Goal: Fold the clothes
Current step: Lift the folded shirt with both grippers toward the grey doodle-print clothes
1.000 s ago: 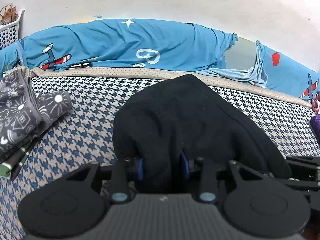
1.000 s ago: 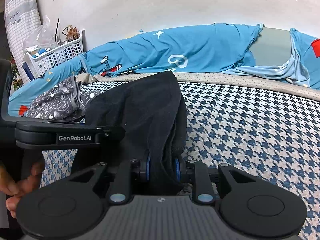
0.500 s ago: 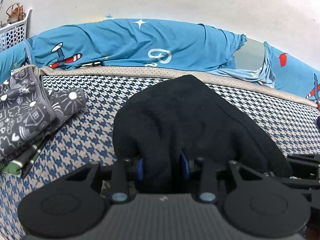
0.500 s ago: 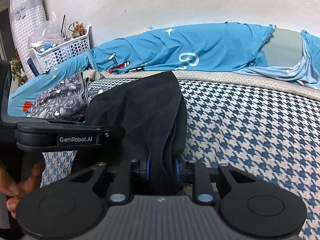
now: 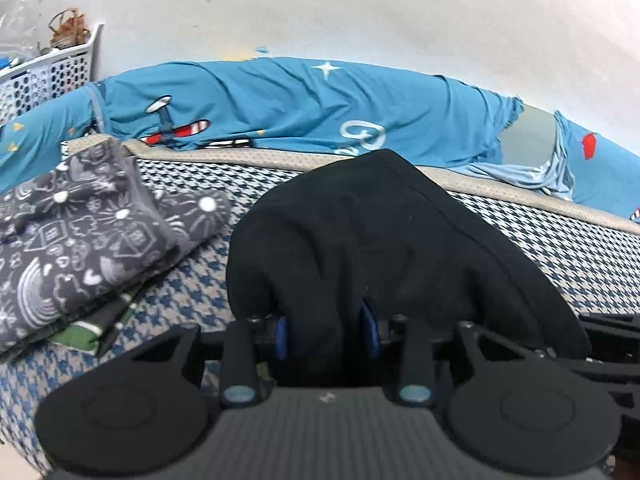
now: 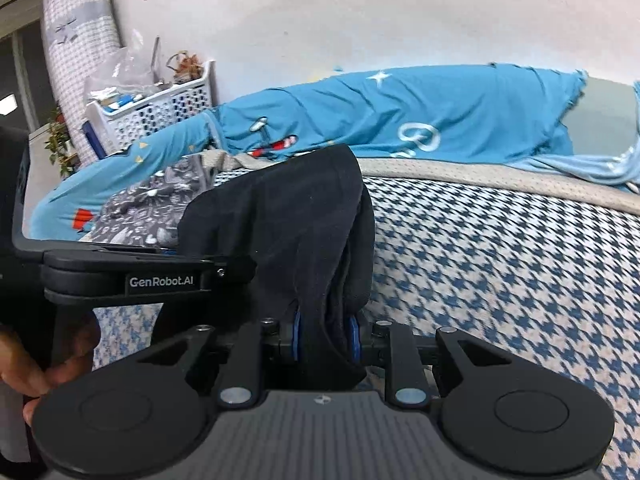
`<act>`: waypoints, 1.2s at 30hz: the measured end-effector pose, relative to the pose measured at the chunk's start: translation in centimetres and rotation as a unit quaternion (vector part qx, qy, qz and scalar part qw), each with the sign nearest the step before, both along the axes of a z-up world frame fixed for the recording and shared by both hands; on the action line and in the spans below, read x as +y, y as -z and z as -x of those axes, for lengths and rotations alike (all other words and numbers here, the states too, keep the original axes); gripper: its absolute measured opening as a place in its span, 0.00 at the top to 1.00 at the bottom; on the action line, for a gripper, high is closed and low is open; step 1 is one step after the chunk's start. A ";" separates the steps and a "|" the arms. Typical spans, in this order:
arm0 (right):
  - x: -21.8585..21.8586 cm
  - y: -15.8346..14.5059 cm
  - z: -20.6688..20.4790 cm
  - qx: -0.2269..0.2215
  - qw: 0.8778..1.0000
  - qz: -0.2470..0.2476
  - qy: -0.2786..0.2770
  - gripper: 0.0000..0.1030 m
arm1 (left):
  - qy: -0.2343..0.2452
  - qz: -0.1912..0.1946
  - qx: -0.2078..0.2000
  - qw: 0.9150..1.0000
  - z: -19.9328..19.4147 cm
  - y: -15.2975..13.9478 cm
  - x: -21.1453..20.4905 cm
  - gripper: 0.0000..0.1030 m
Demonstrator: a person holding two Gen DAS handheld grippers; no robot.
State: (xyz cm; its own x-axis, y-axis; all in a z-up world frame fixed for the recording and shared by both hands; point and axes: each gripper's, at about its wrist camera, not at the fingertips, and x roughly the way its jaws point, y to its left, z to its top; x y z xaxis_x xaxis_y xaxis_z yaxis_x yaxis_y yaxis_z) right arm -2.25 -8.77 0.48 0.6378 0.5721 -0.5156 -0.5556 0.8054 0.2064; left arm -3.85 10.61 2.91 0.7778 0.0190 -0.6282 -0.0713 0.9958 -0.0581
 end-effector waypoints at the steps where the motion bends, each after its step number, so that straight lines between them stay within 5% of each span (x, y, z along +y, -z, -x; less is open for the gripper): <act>1: 0.4 -0.1 0.0 -0.001 1.000 0.000 -0.005 0.78 | -0.004 0.000 -0.001 1.000 0.1 -0.1 0.4 0.69; 22: 14.4 -4.4 -2.5 -0.042 0.995 -0.020 -0.093 0.78 | -0.158 -0.025 -0.069 0.985 -0.2 -5.9 14.5 0.72; 30: 19.2 -5.2 -3.9 -0.049 0.994 -0.031 -0.094 0.79 | -0.187 0.029 -0.050 0.981 -1.3 -5.7 19.0 0.76; 36: 17.8 -4.6 -4.8 -0.042 0.995 -0.026 -0.081 0.79 | -0.187 0.080 -0.029 0.979 -0.8 -4.1 19.8 0.75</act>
